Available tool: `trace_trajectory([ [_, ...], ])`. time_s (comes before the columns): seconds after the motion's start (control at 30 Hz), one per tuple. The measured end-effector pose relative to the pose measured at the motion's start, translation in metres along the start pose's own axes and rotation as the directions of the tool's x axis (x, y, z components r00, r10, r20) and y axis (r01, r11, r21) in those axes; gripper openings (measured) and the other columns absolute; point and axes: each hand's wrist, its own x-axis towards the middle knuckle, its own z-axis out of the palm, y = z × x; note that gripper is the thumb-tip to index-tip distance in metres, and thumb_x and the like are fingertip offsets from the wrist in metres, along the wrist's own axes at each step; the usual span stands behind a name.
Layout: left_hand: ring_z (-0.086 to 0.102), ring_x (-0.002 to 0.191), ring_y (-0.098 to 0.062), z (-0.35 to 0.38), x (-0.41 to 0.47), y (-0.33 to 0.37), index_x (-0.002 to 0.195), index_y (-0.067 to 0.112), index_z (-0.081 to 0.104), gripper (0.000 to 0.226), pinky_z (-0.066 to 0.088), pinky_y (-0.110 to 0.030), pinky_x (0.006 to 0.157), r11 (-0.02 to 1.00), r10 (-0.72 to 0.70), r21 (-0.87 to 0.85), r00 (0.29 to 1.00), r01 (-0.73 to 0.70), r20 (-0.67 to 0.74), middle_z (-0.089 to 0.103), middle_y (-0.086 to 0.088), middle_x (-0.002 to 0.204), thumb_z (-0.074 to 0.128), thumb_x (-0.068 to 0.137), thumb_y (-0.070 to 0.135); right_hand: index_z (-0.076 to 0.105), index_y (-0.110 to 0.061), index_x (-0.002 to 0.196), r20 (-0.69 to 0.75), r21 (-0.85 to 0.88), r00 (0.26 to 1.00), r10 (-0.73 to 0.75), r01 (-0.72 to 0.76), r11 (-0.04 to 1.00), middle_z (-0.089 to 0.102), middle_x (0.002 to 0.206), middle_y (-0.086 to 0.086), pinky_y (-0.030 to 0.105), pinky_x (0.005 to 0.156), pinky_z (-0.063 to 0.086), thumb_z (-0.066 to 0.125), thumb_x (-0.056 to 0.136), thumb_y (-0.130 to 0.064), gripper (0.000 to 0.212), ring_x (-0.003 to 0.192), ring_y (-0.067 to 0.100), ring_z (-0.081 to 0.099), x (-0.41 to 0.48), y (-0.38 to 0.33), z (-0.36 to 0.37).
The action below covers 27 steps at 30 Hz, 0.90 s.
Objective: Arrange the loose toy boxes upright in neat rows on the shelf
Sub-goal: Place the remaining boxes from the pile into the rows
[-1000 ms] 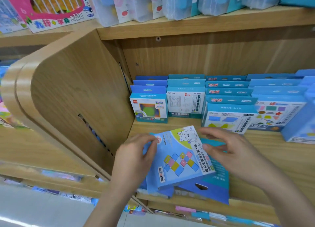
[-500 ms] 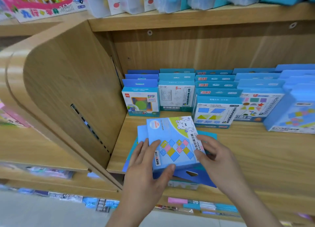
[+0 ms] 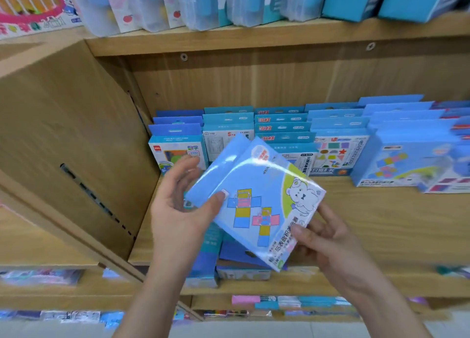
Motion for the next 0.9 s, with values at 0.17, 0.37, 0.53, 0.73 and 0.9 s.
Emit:
trace_trajectory([
  [0.17,0.069,0.083,-0.018,0.03,-0.014,-0.004,0.115,0.013,0.054,0.041,0.057,-0.033,0.069,0.839,-0.443,-0.375,0.895,0.393,-0.053,0.072,-0.004,0.099,0.067,0.078,0.023,0.051,-0.03,0.122,-0.081,0.02,0.988,-0.134,0.136,0.991,0.07,0.109,0.008,0.032,0.073,0.057,0.096,0.036,-0.029,0.097,0.101,0.025,0.067,-0.009,0.0,-0.008],
  [0.37,0.07,0.08,-0.018,0.059,-0.042,-0.004,0.101,0.007,0.057,0.039,0.059,-0.032,0.068,0.861,-0.42,-0.353,0.903,0.366,-0.088,0.073,-0.007,0.09,0.064,0.074,0.033,0.05,-0.027,0.118,-0.029,-0.117,0.987,-0.16,0.156,0.981,0.071,0.108,0.004,0.018,0.069,0.054,0.084,0.061,-0.013,0.068,0.096,0.013,0.068,-0.022,-0.02,-0.044],
  [0.53,0.07,0.079,-0.022,0.083,-0.06,0.006,0.097,0.012,0.057,0.032,0.055,-0.044,0.079,0.925,-0.339,-0.225,0.932,0.306,-0.125,0.074,-0.007,0.087,0.062,0.074,0.033,0.04,-0.042,0.132,0.02,-0.417,0.956,-0.294,0.275,0.866,0.063,0.116,-0.003,0.015,0.086,0.048,0.077,0.07,-0.04,0.072,0.107,-0.002,0.058,-0.025,-0.051,-0.082],
  [0.73,0.067,0.09,-0.026,0.1,-0.076,-0.005,0.103,0.012,0.062,0.028,0.053,-0.046,0.084,0.897,-0.339,-0.287,0.94,0.336,0.043,0.071,-0.011,0.102,0.07,0.078,0.024,0.042,-0.051,0.121,0.19,-0.821,0.924,-0.332,0.334,0.462,0.06,0.103,-0.031,0.025,0.083,0.049,0.078,0.074,-0.029,0.063,0.097,-0.002,0.058,-0.036,-0.07,-0.094],
  [0.9,0.065,0.089,-0.018,0.101,-0.069,-0.016,0.081,0.019,0.072,0.025,0.053,-0.025,0.076,0.86,-0.284,-0.377,0.936,0.344,0.207,0.07,-0.005,0.092,0.084,0.059,0.017,0.045,-0.034,0.1,0.334,-0.891,0.76,-0.558,0.448,0.077,0.062,0.089,-0.012,0.033,0.062,0.049,0.086,0.057,-0.012,0.063,0.074,0.021,0.06,-0.046,-0.058,-0.105],
])
